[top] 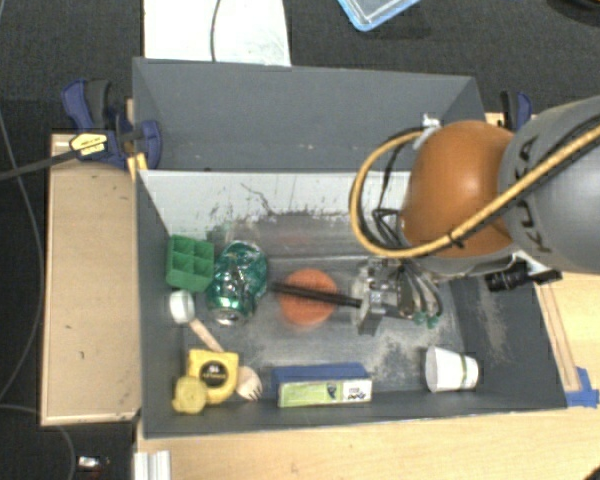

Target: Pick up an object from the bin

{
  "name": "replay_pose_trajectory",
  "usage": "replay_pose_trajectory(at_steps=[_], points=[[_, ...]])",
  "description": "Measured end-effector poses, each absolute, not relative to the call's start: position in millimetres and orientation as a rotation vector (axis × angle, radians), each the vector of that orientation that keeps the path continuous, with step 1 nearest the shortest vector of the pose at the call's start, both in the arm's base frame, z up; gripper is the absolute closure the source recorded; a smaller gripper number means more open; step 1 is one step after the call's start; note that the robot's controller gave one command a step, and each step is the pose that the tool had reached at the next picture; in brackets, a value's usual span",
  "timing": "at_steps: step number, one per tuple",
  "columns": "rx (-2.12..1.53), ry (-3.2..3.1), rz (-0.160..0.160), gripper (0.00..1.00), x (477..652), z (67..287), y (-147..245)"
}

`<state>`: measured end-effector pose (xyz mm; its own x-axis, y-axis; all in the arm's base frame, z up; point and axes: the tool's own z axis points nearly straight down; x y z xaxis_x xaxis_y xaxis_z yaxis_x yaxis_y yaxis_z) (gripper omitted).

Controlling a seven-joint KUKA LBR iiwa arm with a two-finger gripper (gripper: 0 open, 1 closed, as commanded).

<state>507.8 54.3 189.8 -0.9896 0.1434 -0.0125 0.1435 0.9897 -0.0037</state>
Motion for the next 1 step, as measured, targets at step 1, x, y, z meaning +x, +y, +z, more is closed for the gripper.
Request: replay_pose_trajectory(at_steps=[1], points=[[0.213, 3.130, -0.009, 1.00, 504.9, 238.0, 58.2]])
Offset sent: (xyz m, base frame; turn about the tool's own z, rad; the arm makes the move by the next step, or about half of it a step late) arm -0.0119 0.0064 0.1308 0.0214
